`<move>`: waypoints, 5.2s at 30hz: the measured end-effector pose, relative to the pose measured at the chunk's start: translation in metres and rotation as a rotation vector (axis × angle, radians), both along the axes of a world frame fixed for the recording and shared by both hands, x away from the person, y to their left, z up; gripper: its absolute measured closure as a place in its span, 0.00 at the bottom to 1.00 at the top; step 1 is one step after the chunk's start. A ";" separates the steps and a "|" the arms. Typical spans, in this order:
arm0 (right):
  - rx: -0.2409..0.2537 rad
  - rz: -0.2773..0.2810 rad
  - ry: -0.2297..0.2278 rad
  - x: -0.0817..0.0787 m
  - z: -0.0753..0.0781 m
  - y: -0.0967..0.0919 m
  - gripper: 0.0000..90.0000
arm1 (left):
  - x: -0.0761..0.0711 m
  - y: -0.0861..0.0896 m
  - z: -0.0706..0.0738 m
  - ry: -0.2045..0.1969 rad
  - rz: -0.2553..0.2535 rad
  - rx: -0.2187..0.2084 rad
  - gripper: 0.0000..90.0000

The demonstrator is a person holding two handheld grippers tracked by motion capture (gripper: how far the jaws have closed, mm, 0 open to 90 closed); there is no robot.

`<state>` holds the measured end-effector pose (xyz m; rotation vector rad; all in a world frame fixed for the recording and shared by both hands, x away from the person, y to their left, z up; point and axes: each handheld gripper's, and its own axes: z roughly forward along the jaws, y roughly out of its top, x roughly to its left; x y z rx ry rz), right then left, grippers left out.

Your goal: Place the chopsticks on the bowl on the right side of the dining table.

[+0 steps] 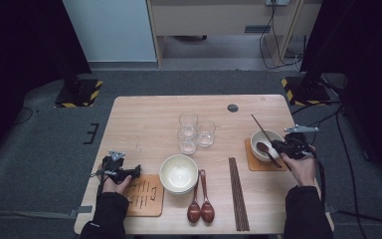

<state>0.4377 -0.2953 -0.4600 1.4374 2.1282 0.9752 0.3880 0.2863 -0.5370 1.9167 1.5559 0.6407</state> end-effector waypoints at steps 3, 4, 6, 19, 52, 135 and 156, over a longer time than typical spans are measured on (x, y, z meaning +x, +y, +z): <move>-0.001 0.004 0.006 0.000 0.000 0.001 0.94 | 0.000 0.000 0.000 0.000 0.000 0.000 0.00; -0.002 0.006 0.008 0.000 -0.001 0.001 0.94 | 0.000 0.000 0.000 0.000 0.000 0.000 0.00; -0.006 0.008 0.009 0.000 -0.001 0.001 0.94 | 0.000 0.000 0.000 0.000 0.000 0.000 0.00; 0.018 -0.003 -0.010 -0.005 0.006 0.000 0.82 | 0.000 0.000 0.000 0.000 0.000 0.000 0.00; 0.115 0.006 -0.153 -0.077 0.058 0.020 0.64 | 0.000 0.000 0.000 0.000 0.000 0.000 0.00; -0.081 0.203 0.156 -0.096 -0.051 0.108 0.83 | 0.000 0.000 0.000 0.000 0.000 0.000 0.00; -0.113 0.095 0.205 -0.092 -0.049 0.093 0.94 | 0.000 0.000 0.000 0.000 0.000 0.000 0.00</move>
